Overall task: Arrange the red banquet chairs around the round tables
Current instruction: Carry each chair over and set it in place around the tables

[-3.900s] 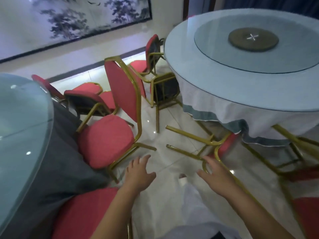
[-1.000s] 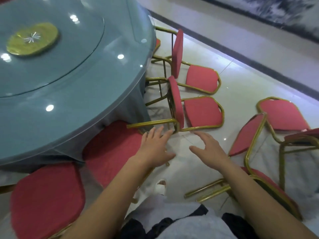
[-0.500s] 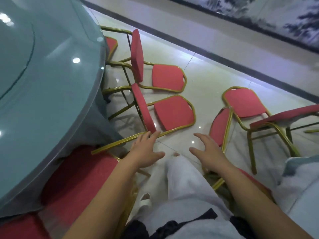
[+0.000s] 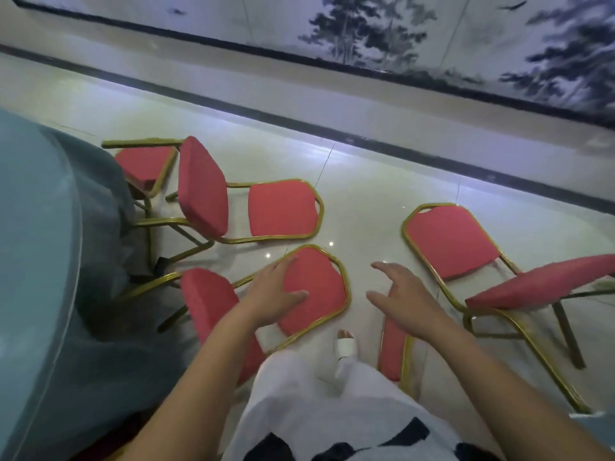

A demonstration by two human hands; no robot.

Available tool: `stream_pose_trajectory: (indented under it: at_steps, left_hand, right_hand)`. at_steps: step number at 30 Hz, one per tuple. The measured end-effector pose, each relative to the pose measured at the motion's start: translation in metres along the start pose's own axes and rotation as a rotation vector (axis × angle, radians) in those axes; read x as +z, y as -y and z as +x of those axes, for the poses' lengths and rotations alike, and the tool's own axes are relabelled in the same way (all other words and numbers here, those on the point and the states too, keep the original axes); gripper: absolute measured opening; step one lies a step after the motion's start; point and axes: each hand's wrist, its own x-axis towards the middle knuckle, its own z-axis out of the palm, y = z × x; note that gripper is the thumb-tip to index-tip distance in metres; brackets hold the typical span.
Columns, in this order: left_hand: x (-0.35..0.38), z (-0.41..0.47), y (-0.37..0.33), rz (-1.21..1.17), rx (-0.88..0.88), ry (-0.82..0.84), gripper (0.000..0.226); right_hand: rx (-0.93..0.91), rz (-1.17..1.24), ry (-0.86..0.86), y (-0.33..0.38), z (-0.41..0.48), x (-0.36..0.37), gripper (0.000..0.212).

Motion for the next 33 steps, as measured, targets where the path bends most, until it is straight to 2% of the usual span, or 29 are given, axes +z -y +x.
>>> stream_pose_trajectory:
  at_steps: [4, 10, 18, 22, 28, 33]
  left_hand:
    - [-0.028, 0.054, -0.037, 0.026, 0.02, -0.057, 0.078]
    - [-0.066, 0.151, -0.061, 0.039, -0.085, -0.019, 0.079]
    - [-0.121, 0.367, -0.112, -0.021, -0.104, 0.021, 0.068]
    - [-0.171, 0.449, -0.136, -0.075, -0.224, 0.023, 0.067]
    - [-0.252, 0.515, -0.156, -0.196, -0.314, -0.14, 0.068]
    - [-0.285, 0.517, -0.146, -0.42, -0.447, -0.335, 0.072]
  right_hand:
    - [-0.033, 0.045, -0.017, 0.01, 0.064, -0.057, 0.057]
    - [-0.072, 0.065, -0.007, 0.027, 0.163, -0.104, 0.056]
    - [-0.033, -0.077, 0.084, 0.054, 0.358, -0.201, 0.054]
    - [-0.056, -0.116, 0.134, 0.102, 0.459, -0.261, 0.052]
    - [-0.223, -0.185, 0.173, 0.177, 0.566, -0.31, 0.053]
    - [-0.348, -0.35, 0.428, 0.23, 0.626, -0.289, 0.059]
